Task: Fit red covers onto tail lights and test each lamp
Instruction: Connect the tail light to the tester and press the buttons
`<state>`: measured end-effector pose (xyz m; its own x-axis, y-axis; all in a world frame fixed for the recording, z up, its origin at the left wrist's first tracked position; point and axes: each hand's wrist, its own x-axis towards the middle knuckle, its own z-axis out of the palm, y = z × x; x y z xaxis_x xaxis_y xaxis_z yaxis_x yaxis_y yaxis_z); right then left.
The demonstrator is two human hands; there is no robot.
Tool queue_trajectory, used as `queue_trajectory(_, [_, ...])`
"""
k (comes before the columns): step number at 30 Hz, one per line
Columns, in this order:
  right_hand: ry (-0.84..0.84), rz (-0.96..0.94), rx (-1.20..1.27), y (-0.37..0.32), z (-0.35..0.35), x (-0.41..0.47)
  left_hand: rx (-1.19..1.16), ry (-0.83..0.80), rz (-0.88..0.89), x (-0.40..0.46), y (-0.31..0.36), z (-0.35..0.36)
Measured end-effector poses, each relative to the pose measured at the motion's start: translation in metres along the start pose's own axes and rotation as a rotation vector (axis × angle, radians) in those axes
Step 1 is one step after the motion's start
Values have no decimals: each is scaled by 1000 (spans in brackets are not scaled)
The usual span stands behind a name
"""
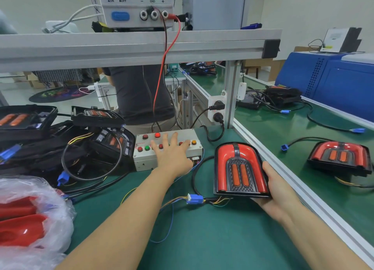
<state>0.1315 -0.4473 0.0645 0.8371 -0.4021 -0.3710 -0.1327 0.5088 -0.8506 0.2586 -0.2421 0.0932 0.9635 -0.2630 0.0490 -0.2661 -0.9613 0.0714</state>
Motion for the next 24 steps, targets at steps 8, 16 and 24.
queue_trajectory(8, [60, 71, -144, -5, -6, 7, -565, -215, 290, -48, -23, -37])
queue_trajectory(16, [70, 57, -457, -16, -8, 5, -236, -216, 319, -85, -28, 0])
queue_trajectory(24, [262, -341, -1447, -15, -1, 2, -372, 35, 432, -96, -32, 13])
